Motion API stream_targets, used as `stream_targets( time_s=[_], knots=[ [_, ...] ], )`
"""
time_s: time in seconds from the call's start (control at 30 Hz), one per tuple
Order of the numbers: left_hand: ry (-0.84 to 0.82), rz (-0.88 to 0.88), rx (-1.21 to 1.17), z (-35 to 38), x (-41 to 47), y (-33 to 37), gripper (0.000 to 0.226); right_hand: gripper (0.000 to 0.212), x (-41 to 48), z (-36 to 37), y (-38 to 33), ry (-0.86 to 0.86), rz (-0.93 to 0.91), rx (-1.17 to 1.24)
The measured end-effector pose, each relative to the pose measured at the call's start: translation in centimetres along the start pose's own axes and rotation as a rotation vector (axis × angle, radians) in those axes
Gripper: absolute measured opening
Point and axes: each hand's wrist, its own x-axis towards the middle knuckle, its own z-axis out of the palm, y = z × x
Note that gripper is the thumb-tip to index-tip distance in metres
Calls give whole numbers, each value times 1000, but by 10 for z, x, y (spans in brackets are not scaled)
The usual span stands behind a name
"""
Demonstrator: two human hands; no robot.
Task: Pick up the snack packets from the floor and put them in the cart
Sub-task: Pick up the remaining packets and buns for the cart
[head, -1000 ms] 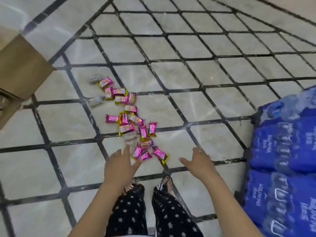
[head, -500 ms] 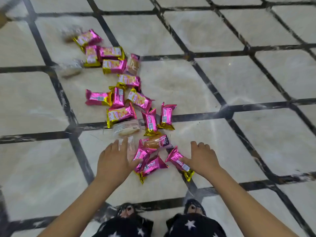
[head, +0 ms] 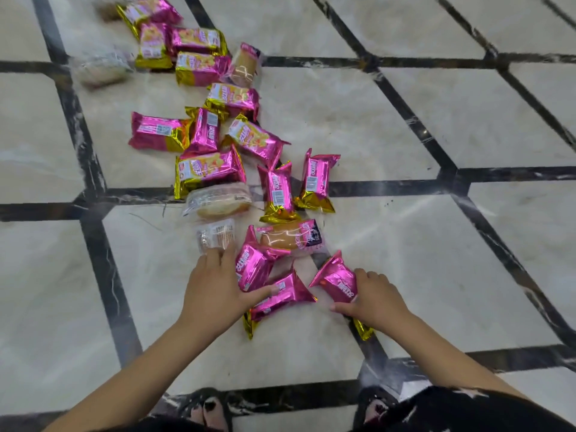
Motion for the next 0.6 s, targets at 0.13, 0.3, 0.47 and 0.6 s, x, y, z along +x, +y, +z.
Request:
stream_targets(
  time_s=[0.13, 0.3, 0.47, 0.6],
  knots=[
    [-16, -36, -46, 4, 2, 5, 71, 45, -2, -5, 4, 83, -13, 226],
    [116, -118, -390, -57, 22, 14, 45, 37, -5, -75, 0, 173, 6, 581],
    [310, -14, -447, -179, 78, 52, 52, 38, 0, -215, -23, 406, -120, 601],
    [560, 19, -577, -282, 109, 91, 52, 38, -6, -329, -49, 663, -201, 844]
  ],
)
